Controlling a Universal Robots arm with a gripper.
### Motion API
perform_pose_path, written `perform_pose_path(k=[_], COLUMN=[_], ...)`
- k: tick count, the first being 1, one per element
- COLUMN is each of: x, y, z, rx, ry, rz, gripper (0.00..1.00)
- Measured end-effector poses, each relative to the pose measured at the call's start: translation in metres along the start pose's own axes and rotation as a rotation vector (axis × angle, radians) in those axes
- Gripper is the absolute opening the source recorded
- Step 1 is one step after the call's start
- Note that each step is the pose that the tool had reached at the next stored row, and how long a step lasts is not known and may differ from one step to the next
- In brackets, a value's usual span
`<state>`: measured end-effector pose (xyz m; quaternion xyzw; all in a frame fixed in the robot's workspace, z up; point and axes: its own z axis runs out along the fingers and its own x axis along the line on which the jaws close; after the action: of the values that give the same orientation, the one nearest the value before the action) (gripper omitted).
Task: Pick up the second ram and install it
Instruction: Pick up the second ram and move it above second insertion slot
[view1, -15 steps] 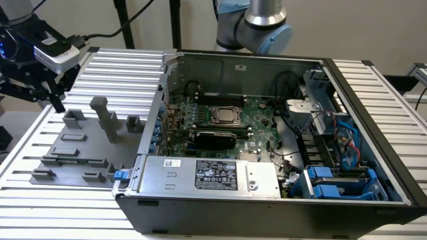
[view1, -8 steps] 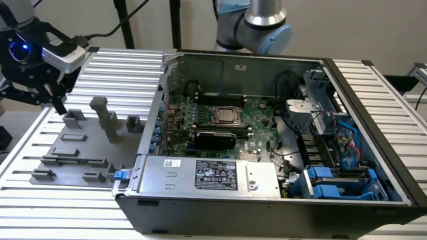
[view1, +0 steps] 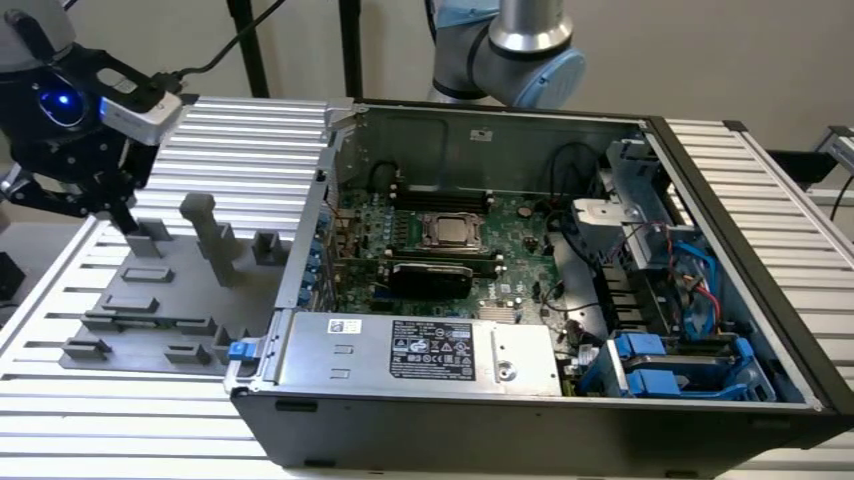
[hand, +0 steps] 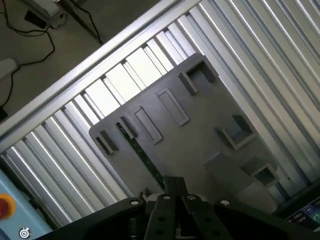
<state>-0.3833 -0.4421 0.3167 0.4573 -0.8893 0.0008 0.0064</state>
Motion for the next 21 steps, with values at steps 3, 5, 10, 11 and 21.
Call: perform_pose_path(k=[3,5,10,11,21], x=[0.0,0.0,0.0,0.0,0.0], y=[0.0,0.0,0.0,0.0,0.0], z=[0.0025,0.004,0.0075,0.0081,0.0134], rx=[0.0007,0.0011,0.0022,0.0024,0.0046], ry=[0.0002,0.0004,0.0008,0.0009,0.0018], rz=[-0.056,-0.092,-0.183,-0.201,-0.383], gripper=[0.11,0.11,0.11,0.11,0.11])
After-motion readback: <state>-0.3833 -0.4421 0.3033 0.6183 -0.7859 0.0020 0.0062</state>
